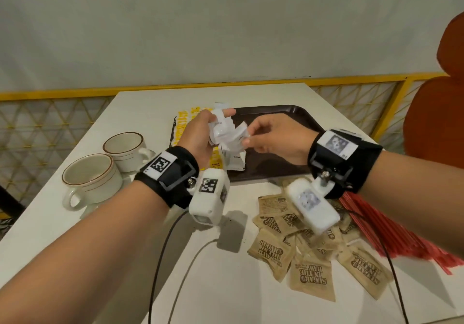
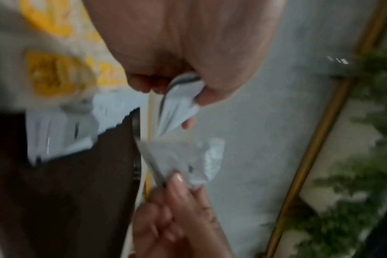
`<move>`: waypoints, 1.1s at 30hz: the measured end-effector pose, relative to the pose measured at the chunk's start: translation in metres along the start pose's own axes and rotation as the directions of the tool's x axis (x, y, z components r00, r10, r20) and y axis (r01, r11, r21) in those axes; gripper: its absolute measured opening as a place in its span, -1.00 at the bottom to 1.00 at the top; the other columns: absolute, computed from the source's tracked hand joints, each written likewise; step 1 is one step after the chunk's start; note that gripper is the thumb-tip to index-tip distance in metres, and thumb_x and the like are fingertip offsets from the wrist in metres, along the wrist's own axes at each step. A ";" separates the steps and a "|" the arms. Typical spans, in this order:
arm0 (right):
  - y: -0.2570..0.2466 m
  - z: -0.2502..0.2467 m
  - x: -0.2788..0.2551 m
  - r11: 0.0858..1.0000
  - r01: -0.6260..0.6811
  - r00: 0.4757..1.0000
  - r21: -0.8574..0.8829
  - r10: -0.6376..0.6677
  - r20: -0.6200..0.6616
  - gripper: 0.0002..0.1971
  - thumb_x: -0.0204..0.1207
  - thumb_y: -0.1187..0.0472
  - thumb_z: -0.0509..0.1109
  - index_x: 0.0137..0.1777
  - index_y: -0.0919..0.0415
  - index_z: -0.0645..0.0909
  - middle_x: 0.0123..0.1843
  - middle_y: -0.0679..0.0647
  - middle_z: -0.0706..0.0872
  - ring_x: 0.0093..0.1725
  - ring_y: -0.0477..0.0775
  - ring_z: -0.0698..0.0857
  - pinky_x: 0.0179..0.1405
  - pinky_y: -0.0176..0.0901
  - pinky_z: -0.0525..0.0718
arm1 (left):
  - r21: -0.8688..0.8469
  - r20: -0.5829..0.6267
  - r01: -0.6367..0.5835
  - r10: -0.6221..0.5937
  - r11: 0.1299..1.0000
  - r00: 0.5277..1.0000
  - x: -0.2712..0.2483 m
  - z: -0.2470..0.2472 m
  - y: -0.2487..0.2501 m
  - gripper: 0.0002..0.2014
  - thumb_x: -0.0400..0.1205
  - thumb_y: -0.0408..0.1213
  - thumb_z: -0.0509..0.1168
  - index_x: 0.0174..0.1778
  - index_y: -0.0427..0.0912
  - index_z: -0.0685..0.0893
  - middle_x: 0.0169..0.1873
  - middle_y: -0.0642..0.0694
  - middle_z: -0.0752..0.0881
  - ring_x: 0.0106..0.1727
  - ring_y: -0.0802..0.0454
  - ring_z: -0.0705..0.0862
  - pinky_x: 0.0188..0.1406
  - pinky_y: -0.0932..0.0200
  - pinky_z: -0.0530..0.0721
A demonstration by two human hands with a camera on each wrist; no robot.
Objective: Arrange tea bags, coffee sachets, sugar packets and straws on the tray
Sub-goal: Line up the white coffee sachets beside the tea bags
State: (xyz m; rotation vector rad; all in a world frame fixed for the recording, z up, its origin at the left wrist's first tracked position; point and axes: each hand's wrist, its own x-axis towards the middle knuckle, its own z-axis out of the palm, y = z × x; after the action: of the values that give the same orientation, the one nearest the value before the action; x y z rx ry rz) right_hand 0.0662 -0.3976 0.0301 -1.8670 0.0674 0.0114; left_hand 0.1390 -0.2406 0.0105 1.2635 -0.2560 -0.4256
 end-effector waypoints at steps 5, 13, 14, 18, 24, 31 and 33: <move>0.005 -0.017 0.004 0.959 -0.170 0.985 0.228 0.171 0.016 -0.79 0.52 0.51 0.37 0.06 0.25 0.54 -0.17 0.19 0.70 -0.30 0.00 0.61 -0.31 -0.28 0.66 | 0.597 0.098 -0.048 -0.013 0.801 0.995 0.015 -0.016 0.010 -0.80 0.63 -0.45 0.30 -0.07 -0.06 0.75 0.01 -0.18 0.77 0.05 -0.13 0.71 0.16 -0.06 0.67; 0.023 -0.006 0.017 0.959 -0.282 0.959 -0.033 0.282 0.003 -0.93 0.60 0.29 0.39 0.04 0.21 0.62 -0.18 0.13 0.65 -0.36 -0.06 0.60 -0.32 -0.22 0.68 | 0.734 0.155 -0.032 -0.121 0.678 0.981 0.030 -0.003 0.013 -0.88 0.58 -0.49 0.36 -0.20 -0.21 0.74 -0.22 -0.21 0.77 -0.21 -0.04 0.77 -0.09 0.05 0.80; 0.024 -0.007 0.018 0.956 -0.284 0.959 -0.074 0.284 -0.012 -0.95 0.59 0.27 0.40 0.01 0.18 0.63 -0.16 0.11 0.65 -0.34 -0.06 0.58 -0.31 -0.21 0.67 | 0.748 0.165 -0.031 -0.140 0.663 0.976 0.032 -0.002 0.012 -0.88 0.59 -0.49 0.37 -0.18 -0.21 0.75 -0.19 -0.22 0.78 -0.14 -0.09 0.77 -0.02 -0.01 0.78; 0.025 -0.010 0.022 0.959 -0.282 0.959 -0.017 0.282 0.009 -0.93 0.59 0.28 0.39 0.03 0.17 0.64 0.02 0.23 0.77 -0.12 0.02 0.66 -0.20 -0.19 0.69 | 0.731 0.174 -0.031 -0.141 0.682 0.975 0.037 0.000 0.005 -0.90 0.56 -0.51 0.39 -0.13 -0.22 0.73 -0.18 -0.18 0.77 -0.16 -0.08 0.78 -0.05 0.02 0.79; 0.023 -0.009 0.025 0.964 -0.245 0.970 0.104 0.241 0.041 -0.87 0.59 0.34 0.38 0.10 0.21 0.64 0.06 0.24 0.78 -0.07 0.06 0.76 -0.23 -0.22 0.71 | 0.676 0.160 -0.007 -0.137 0.737 0.978 0.043 -0.003 -0.002 -0.84 0.48 -0.57 0.44 -0.14 -0.25 0.69 -0.35 -0.10 0.71 -0.25 -0.01 0.75 0.01 -0.04 0.78; 0.023 -0.011 0.028 0.963 -0.213 0.976 0.163 0.203 0.076 -0.79 0.49 0.51 0.41 0.00 0.21 0.63 0.00 0.18 0.78 0.03 0.13 0.76 0.03 -0.05 0.74 | 0.513 0.147 0.090 -0.191 0.854 0.970 0.040 -0.008 0.003 -0.97 0.59 -0.44 0.36 -0.15 -0.31 0.69 -0.30 -0.18 0.70 -0.40 0.06 0.70 -0.30 0.20 0.78; 0.024 -0.010 0.029 0.966 -0.207 0.978 0.153 0.199 0.071 -0.77 0.48 0.53 0.41 0.01 0.22 0.64 0.03 0.18 0.77 0.02 0.13 0.77 0.01 -0.05 0.75 | 0.514 0.174 0.106 -0.225 0.851 0.959 0.040 -0.008 0.007 -0.93 0.61 -0.45 0.33 -0.12 -0.30 0.72 -0.29 -0.16 0.71 -0.36 0.05 0.69 -0.27 0.20 0.79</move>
State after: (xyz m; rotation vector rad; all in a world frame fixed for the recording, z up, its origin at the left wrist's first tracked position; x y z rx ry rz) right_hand 0.0934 -0.4156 0.0091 -1.6910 0.2154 0.1943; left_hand 0.1796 -0.2502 0.0129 1.7604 -0.4769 -0.6871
